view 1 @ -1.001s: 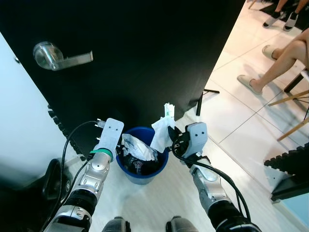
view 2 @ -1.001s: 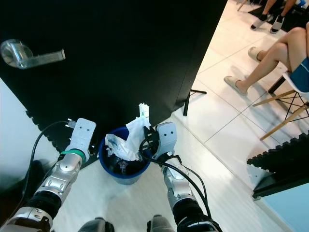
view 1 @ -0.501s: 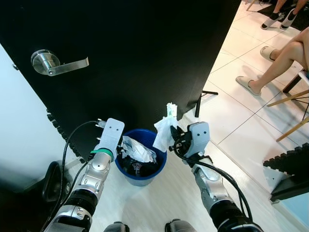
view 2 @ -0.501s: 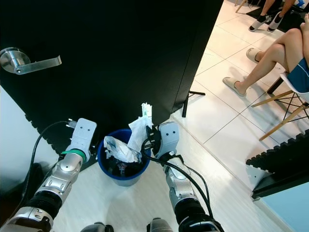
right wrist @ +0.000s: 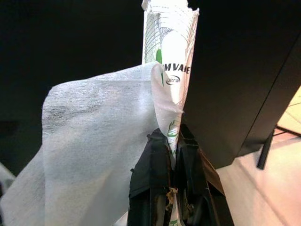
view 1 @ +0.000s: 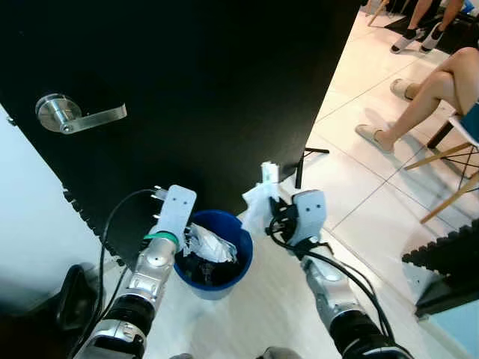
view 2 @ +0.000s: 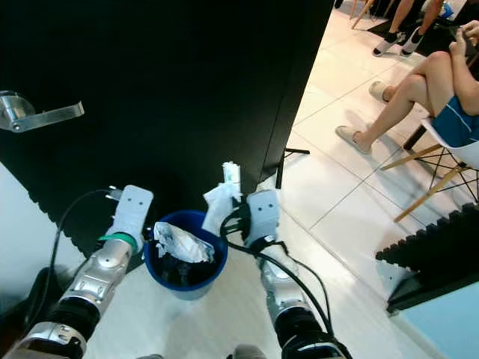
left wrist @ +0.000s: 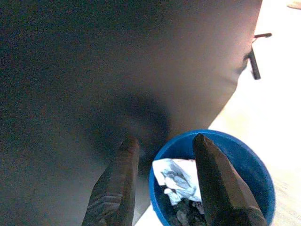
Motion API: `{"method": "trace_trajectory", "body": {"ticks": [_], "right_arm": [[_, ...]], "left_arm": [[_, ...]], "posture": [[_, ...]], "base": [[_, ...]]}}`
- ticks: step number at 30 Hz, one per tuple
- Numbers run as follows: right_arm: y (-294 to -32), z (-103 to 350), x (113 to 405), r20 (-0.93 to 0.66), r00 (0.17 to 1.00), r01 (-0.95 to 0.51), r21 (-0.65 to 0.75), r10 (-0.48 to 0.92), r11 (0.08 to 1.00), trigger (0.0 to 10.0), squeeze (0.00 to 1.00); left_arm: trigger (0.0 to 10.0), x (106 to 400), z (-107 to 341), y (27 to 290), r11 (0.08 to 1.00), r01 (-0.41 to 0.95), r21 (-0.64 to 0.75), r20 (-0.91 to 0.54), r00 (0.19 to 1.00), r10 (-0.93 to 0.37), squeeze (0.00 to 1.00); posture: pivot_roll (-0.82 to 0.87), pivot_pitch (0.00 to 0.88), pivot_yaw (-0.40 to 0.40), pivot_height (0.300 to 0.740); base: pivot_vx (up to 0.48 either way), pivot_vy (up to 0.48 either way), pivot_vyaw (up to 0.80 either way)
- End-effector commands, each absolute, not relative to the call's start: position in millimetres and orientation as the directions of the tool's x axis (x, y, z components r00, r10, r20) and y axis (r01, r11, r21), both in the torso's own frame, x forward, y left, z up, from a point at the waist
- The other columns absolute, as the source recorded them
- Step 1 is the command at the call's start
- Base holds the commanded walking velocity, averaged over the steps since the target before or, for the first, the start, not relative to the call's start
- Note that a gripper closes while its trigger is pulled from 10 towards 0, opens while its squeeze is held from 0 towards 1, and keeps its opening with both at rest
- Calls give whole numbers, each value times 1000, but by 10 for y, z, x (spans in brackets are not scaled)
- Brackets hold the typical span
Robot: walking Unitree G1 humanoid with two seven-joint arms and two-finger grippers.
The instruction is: Clean up the room
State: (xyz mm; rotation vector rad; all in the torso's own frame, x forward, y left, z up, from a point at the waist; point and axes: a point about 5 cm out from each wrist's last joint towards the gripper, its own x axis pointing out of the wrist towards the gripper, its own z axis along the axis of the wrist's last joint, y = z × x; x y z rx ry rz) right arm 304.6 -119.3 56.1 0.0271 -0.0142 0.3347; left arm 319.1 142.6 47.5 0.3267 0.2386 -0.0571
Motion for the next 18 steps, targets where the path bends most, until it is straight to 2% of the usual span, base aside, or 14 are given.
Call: {"method": "trace_trajectory", "body": {"ticks": [1, 4, 18], "right_arm": [[-1151, 522, 3023, 2, 941, -337, 34, 337, 941, 10000, 0], [-1152, 524, 3023, 4, 942, -337, 35, 337, 941, 10000, 0], [-1155, 528, 3030, 4, 945, -328, 29, 328, 944, 10000, 0]], "left_arm": [[10000, 3154, 418, 1457, 940, 100, 326, -262, 965, -12, 0], [10000, 3153, 416, 1456, 940, 100, 327, -264, 965, -11, 0], [10000, 3149, 422, 1412, 938, 123, 324, -259, 965, -37, 0]], "posture": [[-4, 0, 20, 740], [-4, 0, 20, 740], [-5, 0, 21, 740]], "base": [[472, 0, 0], [407, 0, 0], [0, 0, 0]]}}
